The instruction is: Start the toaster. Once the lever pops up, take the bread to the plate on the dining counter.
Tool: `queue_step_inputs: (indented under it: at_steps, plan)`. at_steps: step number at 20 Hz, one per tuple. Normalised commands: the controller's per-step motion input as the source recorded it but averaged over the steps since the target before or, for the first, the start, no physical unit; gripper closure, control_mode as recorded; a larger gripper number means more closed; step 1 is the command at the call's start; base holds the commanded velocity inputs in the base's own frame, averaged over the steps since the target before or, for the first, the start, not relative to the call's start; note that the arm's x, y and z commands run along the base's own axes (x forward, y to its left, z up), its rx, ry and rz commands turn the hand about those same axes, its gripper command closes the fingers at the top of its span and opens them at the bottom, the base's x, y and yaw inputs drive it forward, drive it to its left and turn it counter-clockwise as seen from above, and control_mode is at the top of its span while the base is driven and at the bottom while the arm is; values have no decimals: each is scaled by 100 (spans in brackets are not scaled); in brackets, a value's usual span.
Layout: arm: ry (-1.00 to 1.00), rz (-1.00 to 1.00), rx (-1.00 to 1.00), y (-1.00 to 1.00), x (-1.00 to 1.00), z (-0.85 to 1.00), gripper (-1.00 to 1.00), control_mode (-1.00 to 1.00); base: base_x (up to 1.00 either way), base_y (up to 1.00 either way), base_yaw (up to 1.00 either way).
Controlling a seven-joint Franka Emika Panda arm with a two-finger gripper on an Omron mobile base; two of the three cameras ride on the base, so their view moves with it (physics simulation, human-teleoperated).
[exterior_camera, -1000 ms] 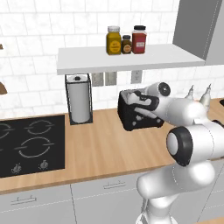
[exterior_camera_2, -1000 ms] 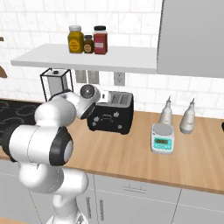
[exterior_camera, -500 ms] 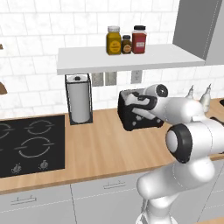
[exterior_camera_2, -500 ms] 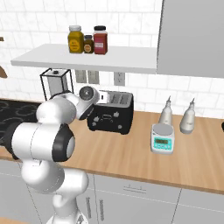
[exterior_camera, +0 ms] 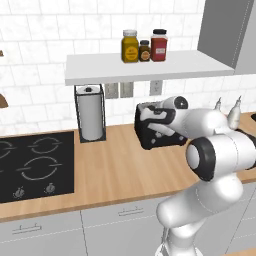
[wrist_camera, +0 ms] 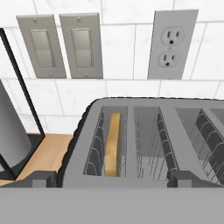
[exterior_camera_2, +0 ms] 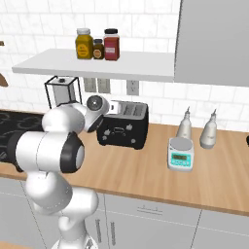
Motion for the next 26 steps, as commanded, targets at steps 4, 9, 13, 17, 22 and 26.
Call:
queue_step_inputs:
  at_steps: [4,9,13,17,22,26]
  plan:
    - [0,-1,0,0,5,0,-100,-100,0,0,0]
    - [0,-4,0,0,3,-1,-100,-100,0,0,0]
    - [0,-6,0,6,2,-5,-100,-100,0,0,0]
    - [0,-4,0,9,5,0,-100,-100,0,0,0]
    - [0,0,0,15,0,0,-100,-100,0,0,0]
    - [0,0,0,4,0,0,-100,-100,0,0,0]
